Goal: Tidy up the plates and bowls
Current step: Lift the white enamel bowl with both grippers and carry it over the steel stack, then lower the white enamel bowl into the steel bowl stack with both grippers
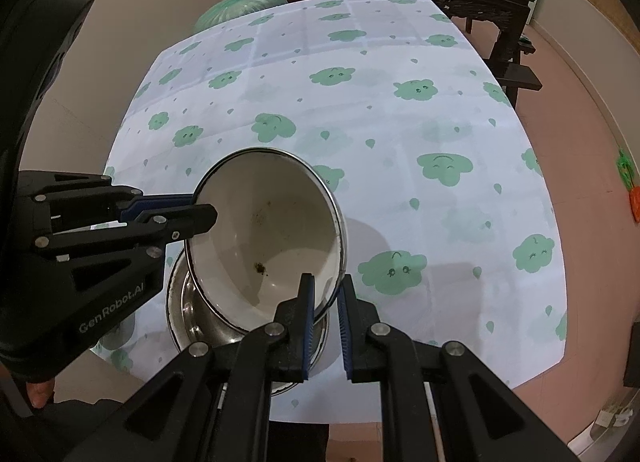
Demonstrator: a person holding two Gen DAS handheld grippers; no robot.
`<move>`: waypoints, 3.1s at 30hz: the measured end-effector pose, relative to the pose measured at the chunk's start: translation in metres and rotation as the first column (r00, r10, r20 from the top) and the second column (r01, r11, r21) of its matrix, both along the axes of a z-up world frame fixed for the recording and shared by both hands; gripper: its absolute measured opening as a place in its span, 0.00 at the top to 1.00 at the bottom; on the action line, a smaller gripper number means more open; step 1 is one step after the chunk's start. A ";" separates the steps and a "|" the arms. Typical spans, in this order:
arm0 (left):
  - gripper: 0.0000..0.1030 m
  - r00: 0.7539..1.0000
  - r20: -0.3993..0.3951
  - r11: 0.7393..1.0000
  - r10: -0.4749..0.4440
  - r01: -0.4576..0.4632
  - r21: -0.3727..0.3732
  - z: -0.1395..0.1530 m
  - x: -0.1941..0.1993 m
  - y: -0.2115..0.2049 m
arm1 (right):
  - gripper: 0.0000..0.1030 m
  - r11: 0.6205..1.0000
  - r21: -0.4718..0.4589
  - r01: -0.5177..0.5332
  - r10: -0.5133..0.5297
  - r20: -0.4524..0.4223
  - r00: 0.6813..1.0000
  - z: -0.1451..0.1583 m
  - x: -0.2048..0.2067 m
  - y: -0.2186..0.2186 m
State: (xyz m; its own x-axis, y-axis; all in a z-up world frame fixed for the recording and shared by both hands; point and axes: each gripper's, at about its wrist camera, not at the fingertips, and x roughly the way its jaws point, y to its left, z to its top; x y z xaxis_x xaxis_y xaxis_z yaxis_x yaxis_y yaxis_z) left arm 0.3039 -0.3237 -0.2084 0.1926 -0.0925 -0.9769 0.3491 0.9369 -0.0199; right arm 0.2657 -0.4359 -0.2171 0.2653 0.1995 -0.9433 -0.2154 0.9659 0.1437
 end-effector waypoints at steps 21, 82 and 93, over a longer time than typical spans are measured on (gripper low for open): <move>0.95 0.999 -0.024 1.000 0.024 -0.024 0.005 -0.010 -0.021 0.015 | 0.87 0.999 -0.004 -0.033 0.033 -0.023 0.999 -0.008 -0.018 0.015; 0.95 0.992 -0.116 0.999 0.049 -0.048 0.010 -0.042 -0.049 0.037 | 0.87 0.995 -0.010 -0.104 0.102 -0.105 0.989 -0.032 -0.038 0.036; 0.95 0.990 -0.133 0.999 0.047 -0.045 0.019 -0.049 -0.047 0.040 | 0.87 0.994 -0.014 -0.112 0.110 -0.120 0.987 -0.039 -0.037 0.039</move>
